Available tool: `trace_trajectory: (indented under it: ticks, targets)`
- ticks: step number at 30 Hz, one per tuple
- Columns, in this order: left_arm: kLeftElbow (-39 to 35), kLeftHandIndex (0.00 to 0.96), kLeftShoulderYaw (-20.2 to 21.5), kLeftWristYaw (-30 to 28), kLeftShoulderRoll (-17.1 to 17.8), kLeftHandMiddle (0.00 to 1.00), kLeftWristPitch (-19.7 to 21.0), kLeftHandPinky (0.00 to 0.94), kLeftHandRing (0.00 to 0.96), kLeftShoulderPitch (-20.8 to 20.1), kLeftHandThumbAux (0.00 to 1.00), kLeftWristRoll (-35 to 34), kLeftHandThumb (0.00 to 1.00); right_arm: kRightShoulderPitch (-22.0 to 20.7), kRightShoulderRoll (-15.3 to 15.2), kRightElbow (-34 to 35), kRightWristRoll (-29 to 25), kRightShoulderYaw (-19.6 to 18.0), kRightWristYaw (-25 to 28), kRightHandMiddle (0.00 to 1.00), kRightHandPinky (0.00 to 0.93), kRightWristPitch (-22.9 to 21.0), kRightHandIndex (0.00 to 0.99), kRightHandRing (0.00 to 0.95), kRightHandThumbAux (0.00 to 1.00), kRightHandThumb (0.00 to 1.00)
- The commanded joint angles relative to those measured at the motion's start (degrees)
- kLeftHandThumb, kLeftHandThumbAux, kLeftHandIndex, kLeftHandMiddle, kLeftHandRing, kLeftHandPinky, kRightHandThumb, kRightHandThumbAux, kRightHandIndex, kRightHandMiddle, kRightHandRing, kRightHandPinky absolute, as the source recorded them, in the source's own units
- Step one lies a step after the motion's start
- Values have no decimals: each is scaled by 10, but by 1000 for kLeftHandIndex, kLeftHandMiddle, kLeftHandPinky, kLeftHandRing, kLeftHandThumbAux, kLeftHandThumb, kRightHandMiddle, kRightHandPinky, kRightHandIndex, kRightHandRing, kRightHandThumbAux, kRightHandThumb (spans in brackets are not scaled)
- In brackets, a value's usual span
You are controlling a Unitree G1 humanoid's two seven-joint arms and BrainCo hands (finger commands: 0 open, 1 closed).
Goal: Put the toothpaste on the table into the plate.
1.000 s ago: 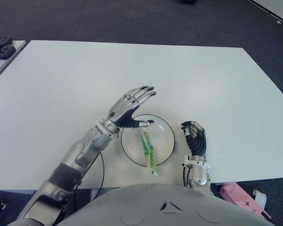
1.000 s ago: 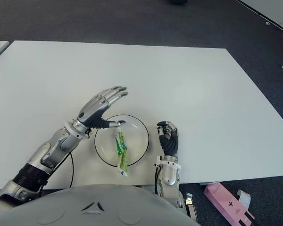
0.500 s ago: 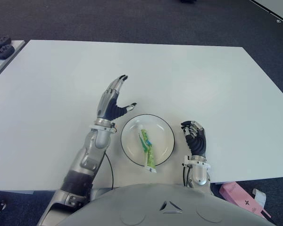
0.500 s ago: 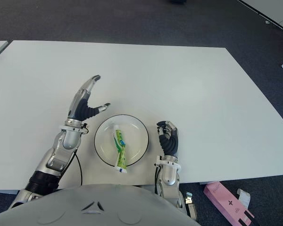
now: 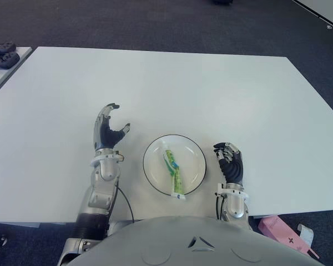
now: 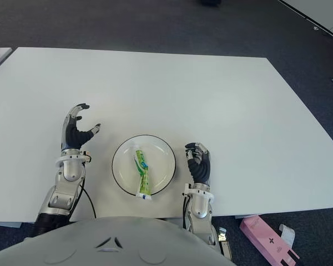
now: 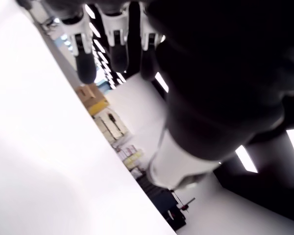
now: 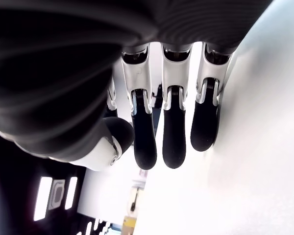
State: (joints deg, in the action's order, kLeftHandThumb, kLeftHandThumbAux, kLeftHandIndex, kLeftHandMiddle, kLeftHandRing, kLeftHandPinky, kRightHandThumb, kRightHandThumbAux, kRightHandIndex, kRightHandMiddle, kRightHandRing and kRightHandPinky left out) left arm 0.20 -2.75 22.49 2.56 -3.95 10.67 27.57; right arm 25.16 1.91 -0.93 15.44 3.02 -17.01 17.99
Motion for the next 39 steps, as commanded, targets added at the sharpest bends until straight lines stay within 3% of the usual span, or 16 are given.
trace_trajectory:
  ticks: [1,7,11,19,30,39]
  targets:
    - [20,303,14,19,-19,320,-12,220,262,18,998,-31,323,-1,3,-4,-8,-4,4,454,416,-16,421,442,733,695]
    - [56,319,32,38,-29,355,-42,254,288,19,998,-55,394,-2,4,-3,-8,-6,3,454,419,-18,421,440,733,696]
    - [82,336,48,50,-40,377,-66,325,327,20,998,-83,341,-5,3,-5,-6,-7,3,459,423,-15,421,447,733,695]
    - [111,351,64,29,-59,389,-106,365,359,30,998,-144,313,-9,-3,-10,-3,-8,4,463,430,-9,422,455,733,694]
    - [101,354,68,-38,-66,397,-102,406,387,58,998,-217,333,-11,-2,-11,-6,-10,7,464,436,-12,422,456,733,694]
    - [78,380,58,-81,-66,430,-93,431,424,83,998,-238,313,-14,-1,-9,-11,-11,11,464,437,-18,422,459,732,696]
